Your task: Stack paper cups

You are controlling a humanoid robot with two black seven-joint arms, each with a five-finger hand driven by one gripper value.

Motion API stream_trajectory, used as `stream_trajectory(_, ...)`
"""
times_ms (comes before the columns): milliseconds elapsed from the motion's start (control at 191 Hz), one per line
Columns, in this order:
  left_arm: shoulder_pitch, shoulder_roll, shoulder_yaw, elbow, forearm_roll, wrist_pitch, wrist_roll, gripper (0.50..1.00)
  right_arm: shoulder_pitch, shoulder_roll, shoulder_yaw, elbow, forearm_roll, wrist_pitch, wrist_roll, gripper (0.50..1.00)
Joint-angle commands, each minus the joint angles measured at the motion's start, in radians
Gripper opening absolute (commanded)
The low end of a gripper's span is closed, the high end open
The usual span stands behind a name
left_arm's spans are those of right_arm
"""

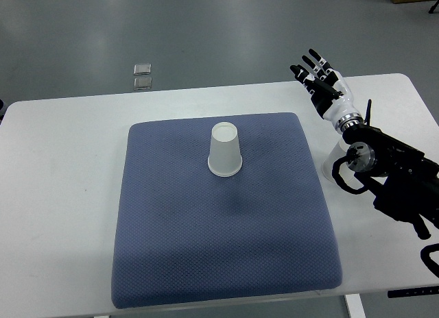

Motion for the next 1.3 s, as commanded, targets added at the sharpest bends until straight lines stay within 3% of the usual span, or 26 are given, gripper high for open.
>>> stream_trajectory(0,0.0,0.0,-0.007,0.004,-0.003,0.0,-0.001,1.0,0.0,0.0,0.0,0.0,0.0,0.001,0.001,0.913)
stream_trajectory(1294,-0.002,0.0,-0.001,0.007,-0.003,0.0,-0.001,1.0,0.003,-0.011,-0.002,0.003,-0.014,-0.002,-0.002,0.913)
